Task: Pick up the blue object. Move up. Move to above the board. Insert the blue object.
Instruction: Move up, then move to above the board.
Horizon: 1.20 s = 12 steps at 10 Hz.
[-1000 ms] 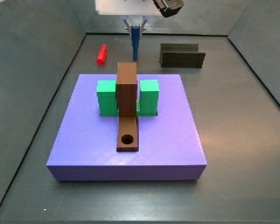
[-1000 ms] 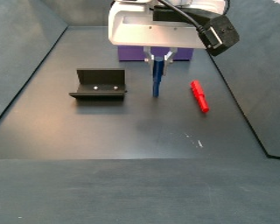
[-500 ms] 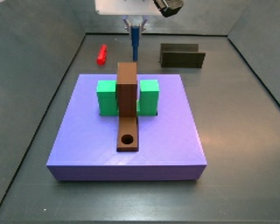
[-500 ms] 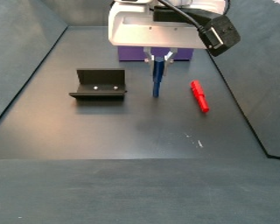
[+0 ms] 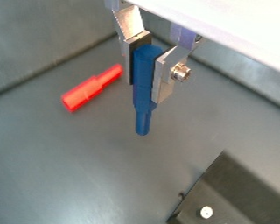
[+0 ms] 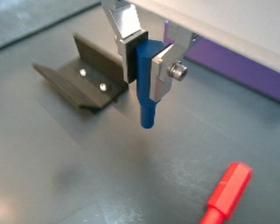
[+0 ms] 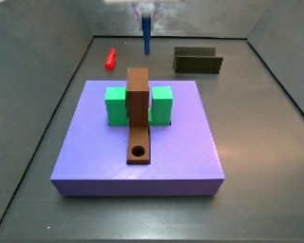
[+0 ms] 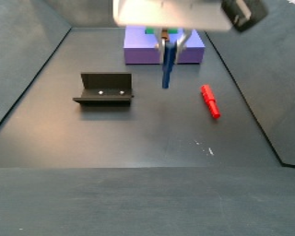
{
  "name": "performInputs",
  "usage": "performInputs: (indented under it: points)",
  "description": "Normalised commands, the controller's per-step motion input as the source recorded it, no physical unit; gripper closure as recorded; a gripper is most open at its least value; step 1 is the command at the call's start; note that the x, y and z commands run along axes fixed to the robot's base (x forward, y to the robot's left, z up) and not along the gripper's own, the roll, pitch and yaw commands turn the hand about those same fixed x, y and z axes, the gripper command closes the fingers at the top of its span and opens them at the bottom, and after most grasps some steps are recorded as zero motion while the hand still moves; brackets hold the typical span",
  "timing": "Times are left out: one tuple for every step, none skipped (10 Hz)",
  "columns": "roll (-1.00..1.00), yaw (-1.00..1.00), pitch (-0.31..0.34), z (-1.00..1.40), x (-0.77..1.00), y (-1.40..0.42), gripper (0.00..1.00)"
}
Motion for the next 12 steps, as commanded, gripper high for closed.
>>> performInputs:
  points:
    - [0.03, -0.03, 0.061, 0.19, 0.06, 0.04, 1.0]
    - [0.0, 0.0, 0.0, 1.4, 0.0, 0.0, 1.0]
    - [-0.01, 0.0, 0.036, 1.4, -0.04, -0.01, 1.0]
    - [0.03, 0.01, 0.011, 1.4, -0.05, -0.01, 1.0]
    - [0.03, 0.01, 0.018, 1.4, 0.0, -0.01, 1.0]
    - [0.02, 0.01, 0.066, 1.4, 0.03, -0.01, 1.0]
    - [0.02, 0.01, 0.085, 0.67, 0.01, -0.01, 1.0]
    - [0.04, -0.03, 0.433, 0.22, 0.03, -1.4, 1.0]
    - [0.04, -0.03, 0.408, 0.2, 0.04, -1.4, 1.0]
    - [0.06, -0.01, 0.323, 0.21, 0.04, -1.4, 1.0]
    - [0.01, -0.01, 0.262, 0.2, 0.05, -1.4, 1.0]
    - [0.01, 0.0, 0.168, 0.2, 0.07, -1.4, 1.0]
